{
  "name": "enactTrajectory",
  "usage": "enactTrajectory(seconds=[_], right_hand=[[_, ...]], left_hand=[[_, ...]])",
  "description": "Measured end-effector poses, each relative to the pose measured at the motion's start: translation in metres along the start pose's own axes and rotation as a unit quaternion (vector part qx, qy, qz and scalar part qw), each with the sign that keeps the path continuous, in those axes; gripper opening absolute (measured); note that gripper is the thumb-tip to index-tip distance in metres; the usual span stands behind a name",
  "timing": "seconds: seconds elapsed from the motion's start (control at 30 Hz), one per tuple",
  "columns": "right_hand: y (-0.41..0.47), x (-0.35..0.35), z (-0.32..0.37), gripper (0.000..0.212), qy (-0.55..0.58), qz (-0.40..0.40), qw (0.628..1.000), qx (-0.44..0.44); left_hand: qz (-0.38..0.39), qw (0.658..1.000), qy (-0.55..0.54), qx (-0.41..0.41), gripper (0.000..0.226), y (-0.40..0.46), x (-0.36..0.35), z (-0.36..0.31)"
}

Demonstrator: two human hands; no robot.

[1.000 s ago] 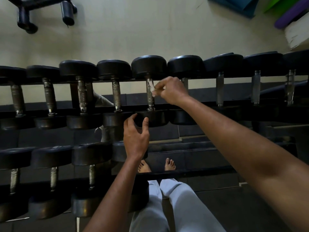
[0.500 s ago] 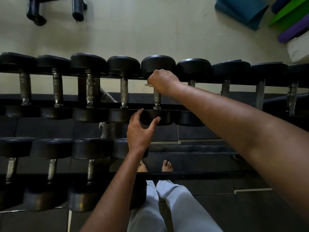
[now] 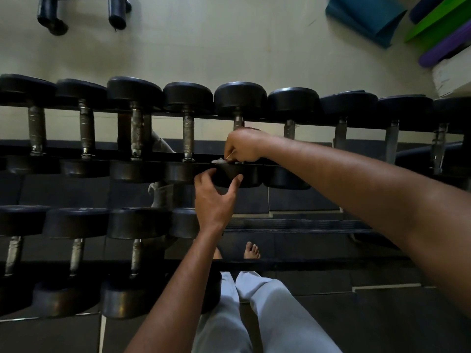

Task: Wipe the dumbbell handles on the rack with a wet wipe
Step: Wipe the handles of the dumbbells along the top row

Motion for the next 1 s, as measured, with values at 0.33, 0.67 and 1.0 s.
enactTrajectory(seconds=[0.33,0.67,1.0], right_hand=[[-0.040,-0.028,-0.081,0.019,0.423,-0.194,0.874,-0.141],[-0.021,-0.029,-0.082,0.018,0.306,-0.298,0.901,-0.071],[-0.020,-0.018,-0.064,0.017,0.169,-0.426,0.889,-0.011]], left_hand=[[0.041,0.925,-0.311,0.214,0.131,-0.015,-0.072,0.037],[-0.071,0.926,-0.328,0.173,0.117,0.005,-0.092,0.064],[0.095,0.827,-0.486,0.266,0.089,0.024,-0.083,0.065]])
Point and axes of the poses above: each hand's wrist, its own y-axis towards the middle knuckle, its own x-axis out of the back of the hand, z = x × y, the point moved 4 cm from there along y, towards the middle knuckle, and after that the axes turned 3 degrees about -x, right-handed, at the moved point
